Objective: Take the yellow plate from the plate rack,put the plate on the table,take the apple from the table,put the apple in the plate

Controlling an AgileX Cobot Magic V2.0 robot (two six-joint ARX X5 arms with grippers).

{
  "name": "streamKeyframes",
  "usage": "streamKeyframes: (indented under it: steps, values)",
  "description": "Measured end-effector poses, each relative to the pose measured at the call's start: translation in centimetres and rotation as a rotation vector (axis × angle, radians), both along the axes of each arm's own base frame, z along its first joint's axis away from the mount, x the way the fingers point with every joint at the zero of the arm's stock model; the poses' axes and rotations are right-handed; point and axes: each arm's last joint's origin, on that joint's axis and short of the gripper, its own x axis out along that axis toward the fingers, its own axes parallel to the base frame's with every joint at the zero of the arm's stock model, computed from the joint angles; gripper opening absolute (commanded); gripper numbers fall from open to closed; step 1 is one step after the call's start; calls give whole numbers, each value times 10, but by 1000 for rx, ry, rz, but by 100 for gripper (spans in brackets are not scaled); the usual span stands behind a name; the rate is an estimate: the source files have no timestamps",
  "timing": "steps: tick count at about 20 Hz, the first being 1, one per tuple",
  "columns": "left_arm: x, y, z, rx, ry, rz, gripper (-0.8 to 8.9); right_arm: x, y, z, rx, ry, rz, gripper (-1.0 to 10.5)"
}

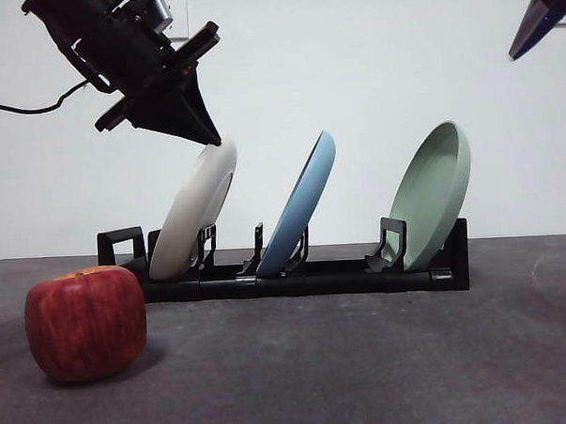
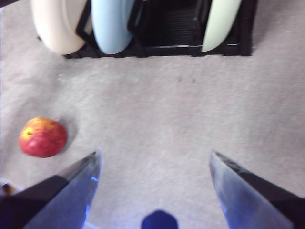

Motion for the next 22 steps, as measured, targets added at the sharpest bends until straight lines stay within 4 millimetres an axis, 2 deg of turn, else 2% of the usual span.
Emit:
streamKeyframes:
  steps: [2, 4, 7, 10, 13, 16, 19, 22]
  values:
    - [-1, 0, 3, 2, 13, -4, -9, 0, 0, 0, -5, -1, -5, 378]
    - [-1, -1, 15, -15, 29, -30, -9, 1, 0, 1, -4, -10, -5, 378]
    - [-8, -3, 42, -29, 47, -71, -9, 3, 0, 3, 2, -45, -5, 378]
    - [-27, -5, 77, -2, 33, -121, -9, 5, 0, 5, 6, -72, -6, 378]
    - [-63, -6, 120, 24, -24, -194, -9, 9, 1, 10, 22, -140, -11, 378]
    - [-108, -11, 145, 32, -72, -292, -9, 11, 1, 20, 29, -176, -15, 378]
    - [-153, -22, 159, 98, -126, -365, -9, 14, 0, 44, -3, -253, -71, 378]
    - [-188, -46, 155, 255, -143, -422, -9, 14, -1, 80, -3, -353, -100, 378]
